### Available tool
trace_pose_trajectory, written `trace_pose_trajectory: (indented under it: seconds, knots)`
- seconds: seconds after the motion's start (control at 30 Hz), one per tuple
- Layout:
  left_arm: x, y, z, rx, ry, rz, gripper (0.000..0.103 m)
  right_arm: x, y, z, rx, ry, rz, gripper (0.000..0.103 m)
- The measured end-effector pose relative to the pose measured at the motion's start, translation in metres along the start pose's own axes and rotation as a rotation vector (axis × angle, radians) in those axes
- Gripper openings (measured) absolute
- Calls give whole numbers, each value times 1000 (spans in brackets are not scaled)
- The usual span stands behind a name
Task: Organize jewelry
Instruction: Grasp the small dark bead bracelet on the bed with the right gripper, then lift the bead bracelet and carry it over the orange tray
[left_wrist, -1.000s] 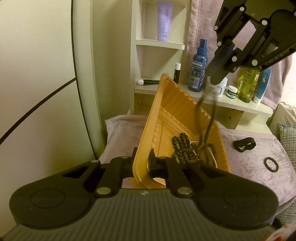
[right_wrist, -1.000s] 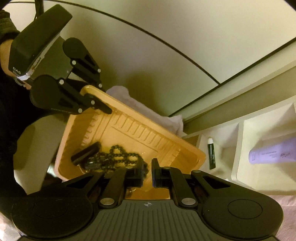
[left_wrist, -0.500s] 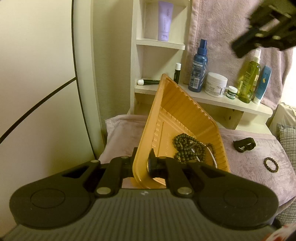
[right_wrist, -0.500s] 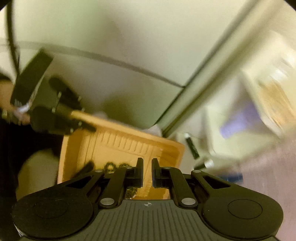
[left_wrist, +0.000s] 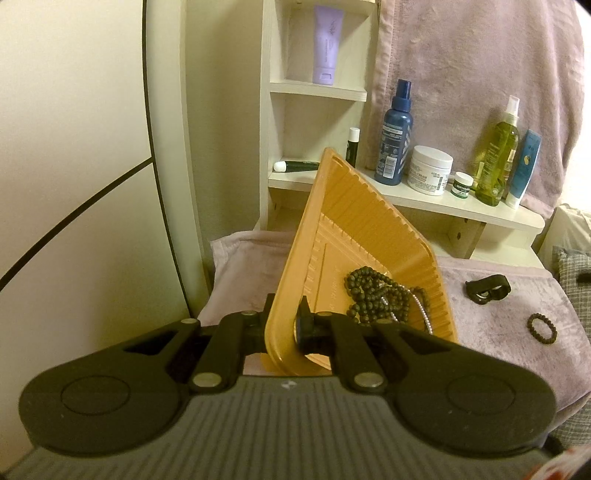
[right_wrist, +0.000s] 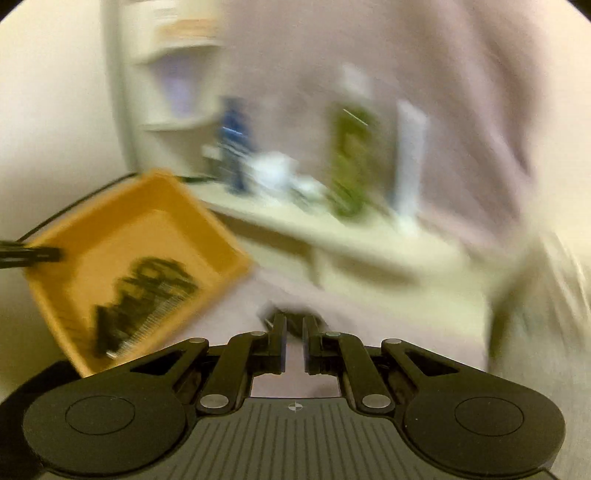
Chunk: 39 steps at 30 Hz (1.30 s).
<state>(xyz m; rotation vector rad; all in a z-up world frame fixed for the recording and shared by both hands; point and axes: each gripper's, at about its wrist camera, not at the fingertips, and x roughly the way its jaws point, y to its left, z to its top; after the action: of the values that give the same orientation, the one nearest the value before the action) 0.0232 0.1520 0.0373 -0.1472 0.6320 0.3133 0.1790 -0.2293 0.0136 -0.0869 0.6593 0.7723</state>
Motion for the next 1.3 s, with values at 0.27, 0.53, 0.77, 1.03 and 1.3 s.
trace_pose_trajectory:
  seconds: [0.27,0.53,0.77,1.03,1.3]
  knots:
    - [-1,-1,1,4,0,1,8,-13,-35,-76,267,14,-210,7]
    - [-1,0,2,5,3,2,8,-3,-43,-86,290,32,-229,7]
    - [0,1,2,7,4,3,8,24,-45,-82,271,55,-218,8]
    - [0,2,1,6,5,3,8,42,-42,-76,199,80,-235,10]
    - [0,2,1,5,6,4,8,54,-35,-72,112,114,-257,20]
